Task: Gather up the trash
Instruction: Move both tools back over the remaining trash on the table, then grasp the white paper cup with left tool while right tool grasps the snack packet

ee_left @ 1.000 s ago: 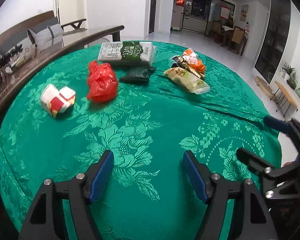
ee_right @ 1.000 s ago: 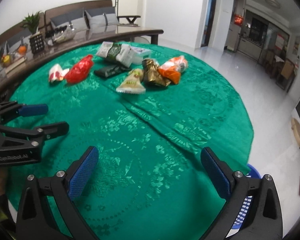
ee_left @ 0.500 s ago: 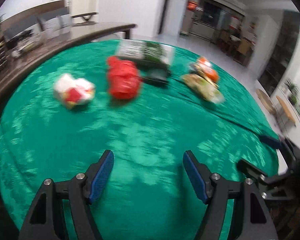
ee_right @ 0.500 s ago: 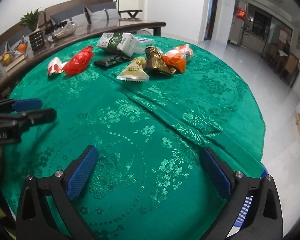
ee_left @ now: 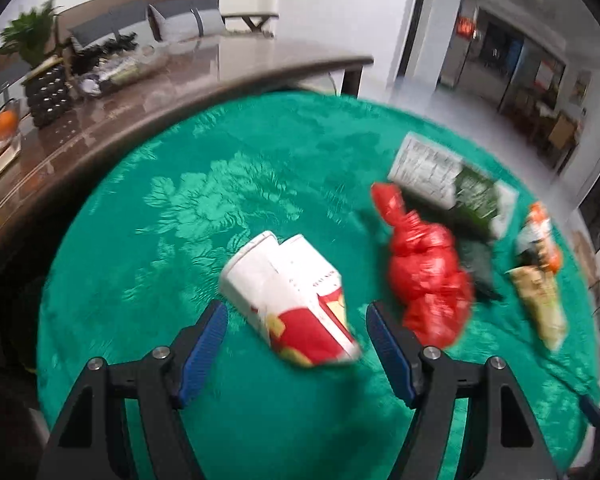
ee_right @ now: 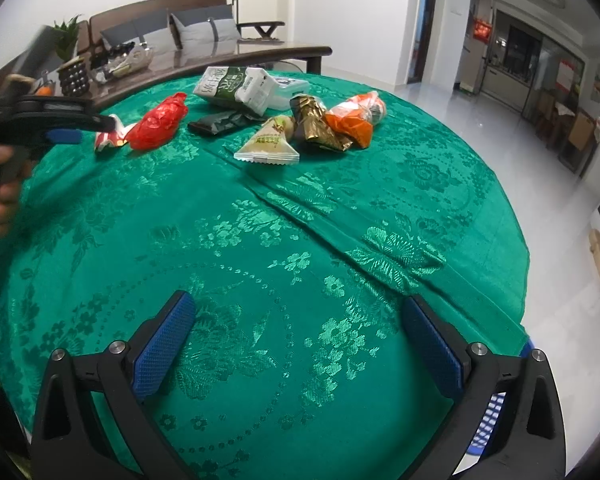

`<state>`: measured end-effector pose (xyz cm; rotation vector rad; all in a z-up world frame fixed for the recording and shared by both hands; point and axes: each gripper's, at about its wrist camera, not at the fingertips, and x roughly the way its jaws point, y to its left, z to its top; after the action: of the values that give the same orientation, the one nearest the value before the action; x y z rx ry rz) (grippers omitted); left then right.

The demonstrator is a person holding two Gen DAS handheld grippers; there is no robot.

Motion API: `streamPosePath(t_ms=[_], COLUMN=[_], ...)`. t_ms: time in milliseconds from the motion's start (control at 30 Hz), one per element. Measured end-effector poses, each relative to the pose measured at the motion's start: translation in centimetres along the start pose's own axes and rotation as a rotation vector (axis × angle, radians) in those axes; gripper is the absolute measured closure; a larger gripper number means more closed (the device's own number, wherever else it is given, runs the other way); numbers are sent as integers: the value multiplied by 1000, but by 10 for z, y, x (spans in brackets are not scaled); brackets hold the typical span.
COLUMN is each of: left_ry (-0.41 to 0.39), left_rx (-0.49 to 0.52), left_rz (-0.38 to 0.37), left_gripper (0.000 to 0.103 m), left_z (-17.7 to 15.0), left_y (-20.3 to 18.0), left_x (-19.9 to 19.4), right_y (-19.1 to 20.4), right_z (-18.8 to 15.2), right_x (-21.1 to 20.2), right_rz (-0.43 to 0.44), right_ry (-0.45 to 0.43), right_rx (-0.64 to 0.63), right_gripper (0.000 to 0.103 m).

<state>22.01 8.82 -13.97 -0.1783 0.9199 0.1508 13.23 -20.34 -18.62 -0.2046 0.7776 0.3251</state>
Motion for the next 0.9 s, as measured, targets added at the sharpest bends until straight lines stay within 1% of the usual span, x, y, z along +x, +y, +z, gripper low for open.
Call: streamPosePath(t_ms=[67, 100, 167, 200, 233, 300, 400, 433, 500, 567, 633, 667, 700, 767, 900], left_ry=[6, 4, -10, -8, -6, 5, 40, 48, 48, 37, 5, -8, -18, -13, 22], left_rx=[18, 27, 68, 97, 124, 166, 215, 233, 256, 272, 284, 291, 301, 331, 352], left_rz=[8, -2, -32, -44, -63, -104, -178, -205, -234, -256, -259, -252, -244, -236, -229], left_gripper=[30, 32, 49, 61, 65, 68, 68, 68, 65, 56, 31, 27, 25, 25, 25], left_z=[0, -1, -4, -5, -6, -12, -21, -26, -33, -39, -41, -41, -41, -42, -43], left_y=[-1, 1, 2, 2, 3, 3, 2, 0, -3, -8, -11, -12, -14, -17, -21], left_x=[8, 8, 7, 6, 5, -2, -14, -20, -29, -36, -43, -46, -47, -46, -34], right_y=[0, 0, 0, 0, 0, 0, 0, 0, -1, -2, -2, -2, -2, -3, -7], right_z=[0, 0, 0, 0, 1, 1, 1, 2, 2, 3, 4, 5, 7, 11, 33], right_x=[0, 0, 0, 0, 1, 1, 2, 2, 3, 4, 4, 5, 5, 5, 7], right_rz=[0, 0, 0, 1, 2, 5, 8, 9, 12, 17, 21, 22, 25, 33, 60], right_ry=[-1, -2, -3, -3, -3, -1, 2, 4, 8, 15, 24, 32, 42, 53, 21], right_rx=[-1, -1, -1, 0, 0, 0, 2, 3, 6, 9, 6, 3, 1, 3, 21], right_gripper=[0, 0, 0, 0, 0, 0, 0, 0, 0, 0, 0, 0, 0, 0, 1])
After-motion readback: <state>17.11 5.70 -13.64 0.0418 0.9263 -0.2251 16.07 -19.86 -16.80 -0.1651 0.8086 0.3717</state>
